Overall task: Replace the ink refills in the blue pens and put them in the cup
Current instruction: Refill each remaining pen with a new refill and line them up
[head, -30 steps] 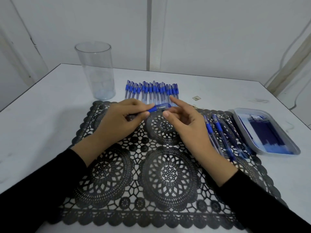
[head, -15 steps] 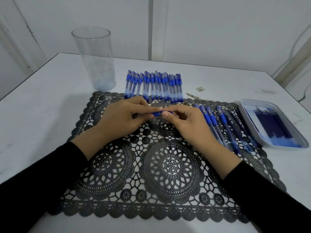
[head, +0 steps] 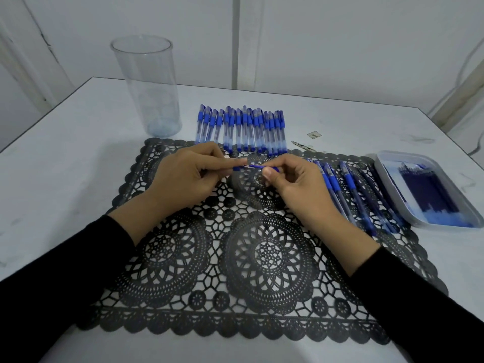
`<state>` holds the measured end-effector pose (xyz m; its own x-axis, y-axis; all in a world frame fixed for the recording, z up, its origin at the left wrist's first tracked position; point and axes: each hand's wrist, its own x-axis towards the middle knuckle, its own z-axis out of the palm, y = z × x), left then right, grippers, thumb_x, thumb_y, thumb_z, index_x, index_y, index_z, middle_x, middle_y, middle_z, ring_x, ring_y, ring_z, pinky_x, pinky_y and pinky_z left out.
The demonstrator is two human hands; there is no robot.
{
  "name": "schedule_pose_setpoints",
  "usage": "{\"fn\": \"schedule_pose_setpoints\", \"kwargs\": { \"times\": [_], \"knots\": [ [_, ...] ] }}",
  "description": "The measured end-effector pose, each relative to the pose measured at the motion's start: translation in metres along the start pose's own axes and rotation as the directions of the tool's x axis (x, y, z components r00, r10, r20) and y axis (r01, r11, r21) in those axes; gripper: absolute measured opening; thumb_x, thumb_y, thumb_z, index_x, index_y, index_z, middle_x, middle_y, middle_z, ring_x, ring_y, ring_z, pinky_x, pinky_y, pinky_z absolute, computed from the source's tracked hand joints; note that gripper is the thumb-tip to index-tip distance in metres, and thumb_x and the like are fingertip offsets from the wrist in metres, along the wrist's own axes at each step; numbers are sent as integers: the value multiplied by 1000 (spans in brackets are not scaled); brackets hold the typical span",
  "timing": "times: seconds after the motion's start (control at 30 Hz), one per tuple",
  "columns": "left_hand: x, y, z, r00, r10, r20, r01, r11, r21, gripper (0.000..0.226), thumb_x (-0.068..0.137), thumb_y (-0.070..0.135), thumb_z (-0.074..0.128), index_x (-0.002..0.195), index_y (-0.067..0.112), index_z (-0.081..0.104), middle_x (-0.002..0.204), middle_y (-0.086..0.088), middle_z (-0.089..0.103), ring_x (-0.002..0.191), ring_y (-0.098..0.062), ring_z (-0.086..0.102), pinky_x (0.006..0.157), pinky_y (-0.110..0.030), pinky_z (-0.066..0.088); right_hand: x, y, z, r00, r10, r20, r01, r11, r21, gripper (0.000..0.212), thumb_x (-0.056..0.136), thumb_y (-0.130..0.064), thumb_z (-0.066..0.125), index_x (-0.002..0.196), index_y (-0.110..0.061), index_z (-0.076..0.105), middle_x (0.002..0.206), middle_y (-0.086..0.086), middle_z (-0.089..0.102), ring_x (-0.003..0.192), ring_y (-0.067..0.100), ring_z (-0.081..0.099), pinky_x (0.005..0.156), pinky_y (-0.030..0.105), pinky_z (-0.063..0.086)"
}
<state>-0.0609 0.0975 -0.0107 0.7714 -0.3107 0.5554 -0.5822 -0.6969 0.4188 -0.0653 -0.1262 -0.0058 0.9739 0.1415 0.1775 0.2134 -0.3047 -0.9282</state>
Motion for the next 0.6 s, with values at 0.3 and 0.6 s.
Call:
{"fn": "schedule_pose_setpoints", "kwargs": {
  "times": [0.3,0.6],
  "knots": [
    [2,-2,0,985,-163,-60,159,985,-68,22,90,38,68,112,36,73,93,20,70,83,-4,65,72,-39,56,-2,-4,-2,979,-130,-154,100,976,-193,11,91,-16,63,98,-20,72,81,-6,67,71,1,58,67,19,49],
    [3,-1,-1,989,-131,-65,128,990,-55,25,88,41,66,109,30,73,100,15,72,89,-2,64,79,-35,56,2,-4,-10,992,-130,9,116,853,-509,19,89,-16,67,106,-22,72,97,-6,70,93,16,61,86,28,49]
  ]
}}
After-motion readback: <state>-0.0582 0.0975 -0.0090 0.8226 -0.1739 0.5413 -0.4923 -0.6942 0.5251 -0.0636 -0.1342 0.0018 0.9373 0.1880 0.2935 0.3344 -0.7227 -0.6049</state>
